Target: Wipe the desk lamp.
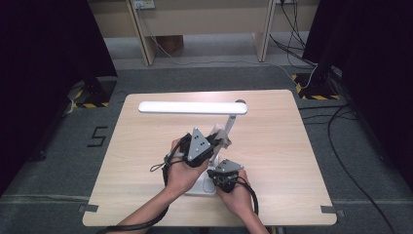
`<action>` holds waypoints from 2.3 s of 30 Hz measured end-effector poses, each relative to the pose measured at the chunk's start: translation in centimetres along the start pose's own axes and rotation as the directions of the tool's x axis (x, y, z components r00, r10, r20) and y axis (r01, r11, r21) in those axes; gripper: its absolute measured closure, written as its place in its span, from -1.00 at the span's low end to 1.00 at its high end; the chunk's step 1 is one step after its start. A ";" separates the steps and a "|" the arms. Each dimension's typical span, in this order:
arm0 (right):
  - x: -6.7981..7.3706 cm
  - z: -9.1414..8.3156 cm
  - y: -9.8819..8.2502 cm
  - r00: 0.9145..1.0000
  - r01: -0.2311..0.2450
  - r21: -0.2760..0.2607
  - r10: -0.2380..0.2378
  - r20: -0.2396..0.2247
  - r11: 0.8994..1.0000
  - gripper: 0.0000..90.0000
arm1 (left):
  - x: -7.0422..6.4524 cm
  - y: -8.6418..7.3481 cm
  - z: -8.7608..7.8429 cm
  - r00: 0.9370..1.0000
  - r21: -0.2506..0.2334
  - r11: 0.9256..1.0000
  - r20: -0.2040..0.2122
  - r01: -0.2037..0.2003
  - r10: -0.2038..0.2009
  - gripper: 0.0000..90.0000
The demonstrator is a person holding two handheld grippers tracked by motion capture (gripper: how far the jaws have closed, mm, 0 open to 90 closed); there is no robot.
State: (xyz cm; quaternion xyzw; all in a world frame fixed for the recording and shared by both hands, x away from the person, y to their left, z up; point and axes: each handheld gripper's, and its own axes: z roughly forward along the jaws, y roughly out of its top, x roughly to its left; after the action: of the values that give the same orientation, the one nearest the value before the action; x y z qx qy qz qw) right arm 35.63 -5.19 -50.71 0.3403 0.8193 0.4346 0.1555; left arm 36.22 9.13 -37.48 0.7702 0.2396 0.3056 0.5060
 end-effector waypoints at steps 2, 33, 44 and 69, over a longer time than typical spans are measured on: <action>0.0 0.0 0.0 1.000 -0.001 0.000 0.001 0.000 1.000 1.00 | 0.0 -0.1 0.0 1.000 0.005 1.000 0.000 -0.002 0.002 0.79; 0.1 0.0 0.0 1.000 -0.006 0.001 0.006 -0.001 1.000 1.00 | 0.1 -1.8 0.3 1.000 0.037 0.999 0.019 -0.005 0.004 0.79; 0.1 0.0 0.0 1.000 -0.005 0.001 0.005 0.000 1.000 1.00 | 0.2 -2.3 0.4 1.000 0.051 0.999 0.023 -0.014 0.013 0.78; 0.0 0.0 0.0 1.000 -0.004 0.001 0.004 0.000 1.000 1.00 | 0.2 -4.6 1.1 0.999 0.100 0.995 0.032 -0.014 0.011 0.78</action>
State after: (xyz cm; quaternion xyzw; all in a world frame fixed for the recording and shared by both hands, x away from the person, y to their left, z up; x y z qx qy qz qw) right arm 35.56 -5.19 -50.74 0.3422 0.8187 0.4345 0.1546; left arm 36.82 10.30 -42.03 0.8008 0.2417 0.2844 0.4684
